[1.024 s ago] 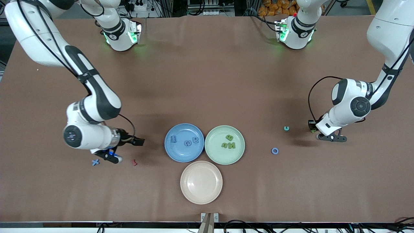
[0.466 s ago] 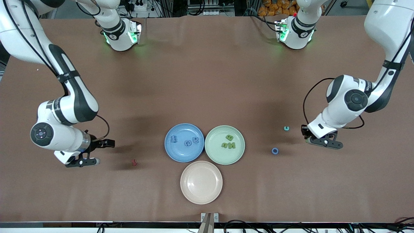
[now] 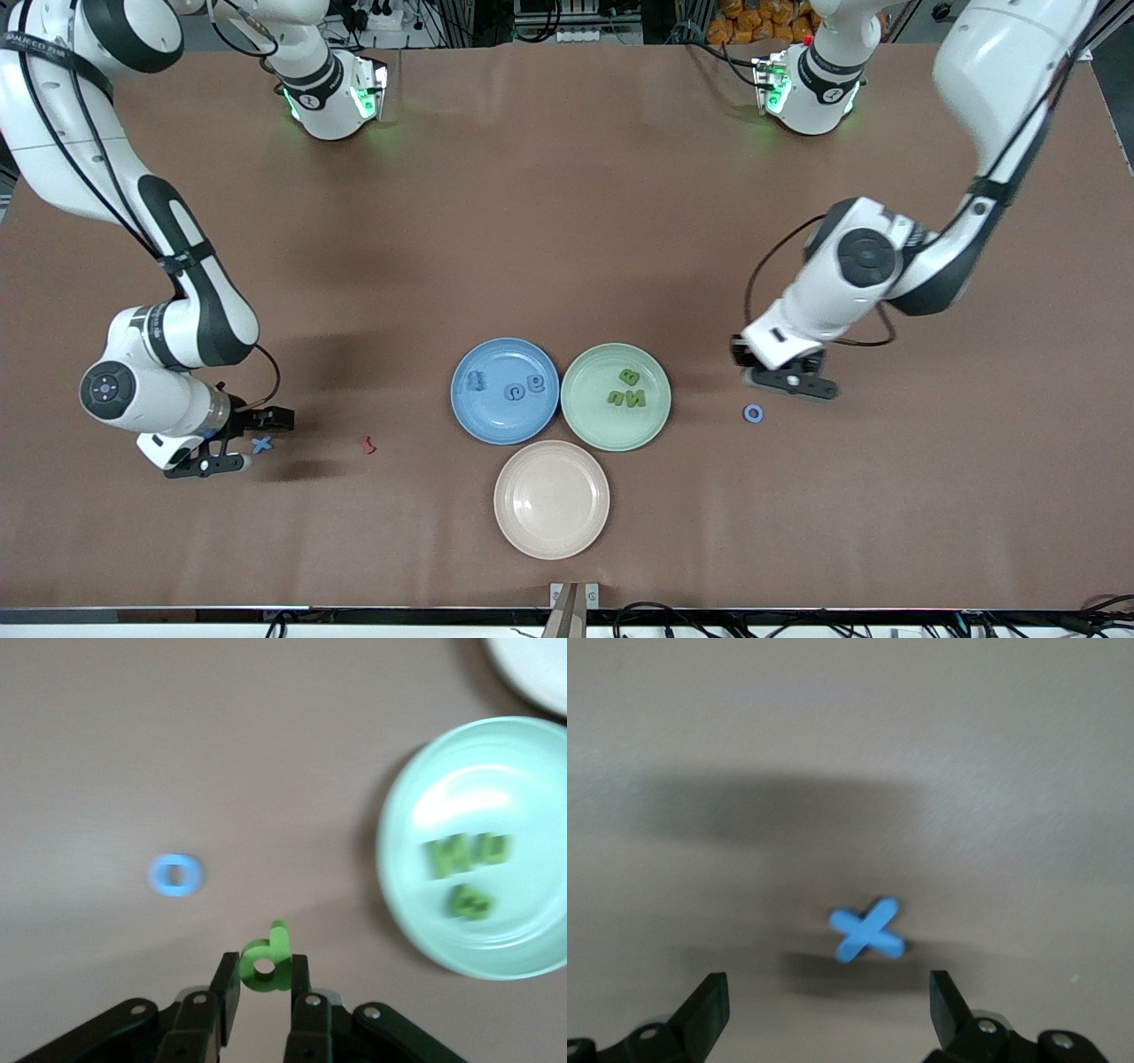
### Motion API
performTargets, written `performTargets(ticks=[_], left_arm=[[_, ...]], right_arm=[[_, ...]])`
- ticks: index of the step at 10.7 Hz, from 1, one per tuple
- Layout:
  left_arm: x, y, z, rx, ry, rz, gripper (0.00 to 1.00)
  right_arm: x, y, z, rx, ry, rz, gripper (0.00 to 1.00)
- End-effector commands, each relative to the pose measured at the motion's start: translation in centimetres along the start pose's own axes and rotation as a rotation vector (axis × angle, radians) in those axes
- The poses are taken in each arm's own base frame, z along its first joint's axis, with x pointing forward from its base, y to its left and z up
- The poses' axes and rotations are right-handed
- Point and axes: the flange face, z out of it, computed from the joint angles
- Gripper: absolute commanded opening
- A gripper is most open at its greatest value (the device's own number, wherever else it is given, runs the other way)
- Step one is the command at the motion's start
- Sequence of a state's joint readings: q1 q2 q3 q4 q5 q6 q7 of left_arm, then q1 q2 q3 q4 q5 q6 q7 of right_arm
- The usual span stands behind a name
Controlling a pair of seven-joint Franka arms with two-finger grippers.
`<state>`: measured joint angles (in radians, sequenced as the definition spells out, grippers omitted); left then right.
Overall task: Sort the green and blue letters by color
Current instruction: 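Carry the d toward the green plate while the right gripper reaches the blue x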
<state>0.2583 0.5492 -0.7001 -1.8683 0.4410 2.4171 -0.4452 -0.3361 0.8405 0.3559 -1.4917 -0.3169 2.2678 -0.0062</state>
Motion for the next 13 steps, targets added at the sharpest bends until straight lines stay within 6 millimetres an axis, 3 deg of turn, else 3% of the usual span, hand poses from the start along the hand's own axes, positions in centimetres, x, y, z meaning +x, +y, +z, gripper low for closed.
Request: performTargets(ticks=[1,2,5,9,11,12,13], left_arm=[[1.4,9.3,2.7,-0.060,-0.011,-0.135,0.00],[1.4,11.4,3.7,-0.053,-0.009,-0.144,0.00],[2.2,14.9,7.6,-0.010,0.006,-0.132,0.00],[2.1,14.8,10.1,0.002,-0.014,-0.130,0.01],[2.0,14.9,10.6,-0.002,-0.016,-0.126,0.12],[2.0,14.8,10.6,-0.002,-0.016,-0.123,0.25],[2.1,14.8,10.4,-0.002,-0.013,-0.121,0.53]], right_arm=[[2.1,1.3,0.5,-0.018,0.027,-0.046,1.00],[2.5,1.7,0.3,-0.028,0.036,-0.046,1.00],[2.5,1.6,0.6,-0.038,0.033,-0.049,1.00],[2.3,1.4,1.7,-0.032,0.018,-0.053,1.00],[2.2,1.4,2.0,-0.030,0.014,-0.054,0.97],[2.2,1.4,2.3,-0.029,0.011,-0.066,0.62],[2.1,1.3,2.4,-0.027,0.010,-0.066,0.23]])
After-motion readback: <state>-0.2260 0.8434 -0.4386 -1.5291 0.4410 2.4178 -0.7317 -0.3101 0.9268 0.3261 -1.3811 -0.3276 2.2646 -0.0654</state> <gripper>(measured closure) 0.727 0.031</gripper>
